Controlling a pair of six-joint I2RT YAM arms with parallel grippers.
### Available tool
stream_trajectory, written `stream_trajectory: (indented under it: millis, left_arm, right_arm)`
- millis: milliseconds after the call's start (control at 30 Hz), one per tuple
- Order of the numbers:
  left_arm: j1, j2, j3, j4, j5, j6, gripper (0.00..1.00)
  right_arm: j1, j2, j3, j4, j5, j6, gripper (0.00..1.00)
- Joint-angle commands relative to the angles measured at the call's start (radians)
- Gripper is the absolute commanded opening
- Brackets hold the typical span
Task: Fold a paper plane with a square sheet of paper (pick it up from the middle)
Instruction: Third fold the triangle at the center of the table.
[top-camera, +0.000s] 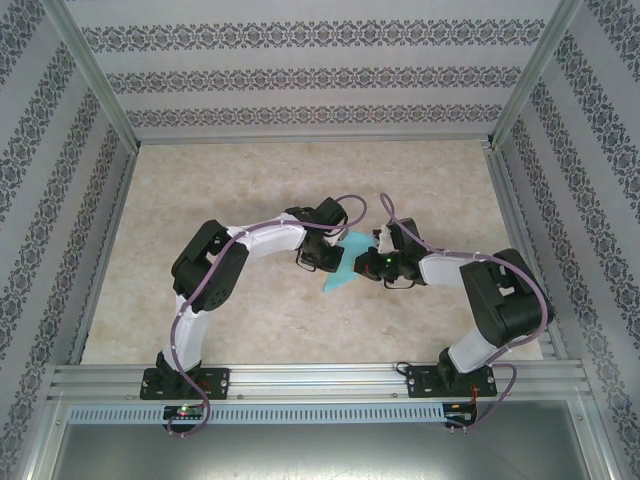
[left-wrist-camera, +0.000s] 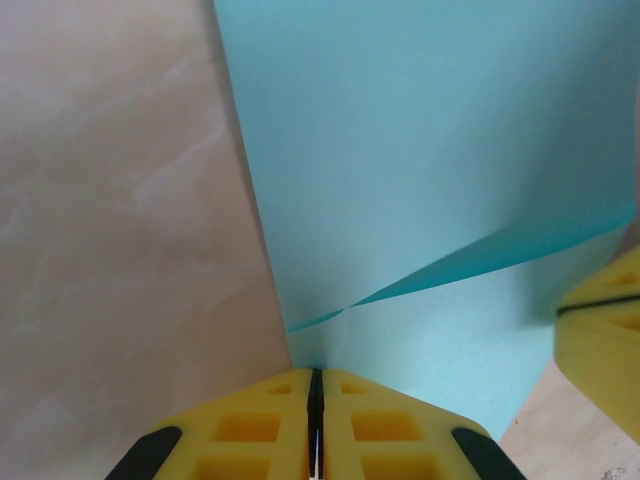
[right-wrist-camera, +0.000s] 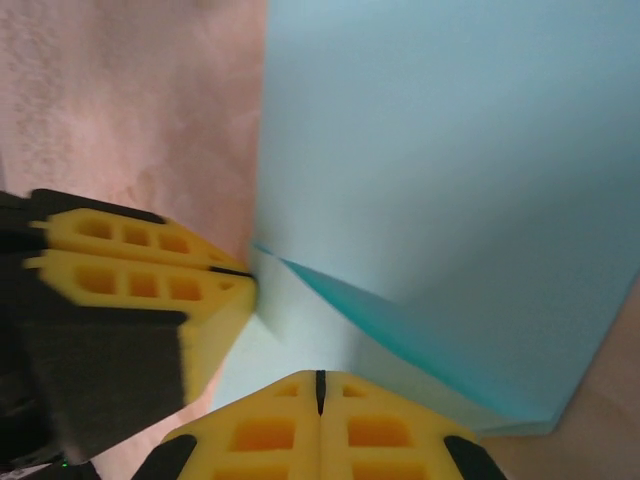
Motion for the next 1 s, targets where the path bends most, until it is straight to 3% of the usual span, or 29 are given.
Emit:
stream_trajectory:
  millis: [0, 500, 967]
  left_arm:
    - [0.004, 0.03, -0.054, 0.04, 0.014, 0.016, 0.12]
    - [0.013, -0.05, -0.051, 0.075, 0.126, -0.032, 0.15]
    - [0.044, 0.009, 0.008, 0.11, 0.139, -0.056, 0.15]
  right_arm:
    - [0.032, -0.035, -0.014, 0.029, -0.022, 0.058, 0.05]
    - [0.053, 0.093, -0.004, -0.034, 0.065, -0.013, 0.03]
    - [0.05, 0.069, -0.013, -0.091, 0.078, -0.065, 0.02]
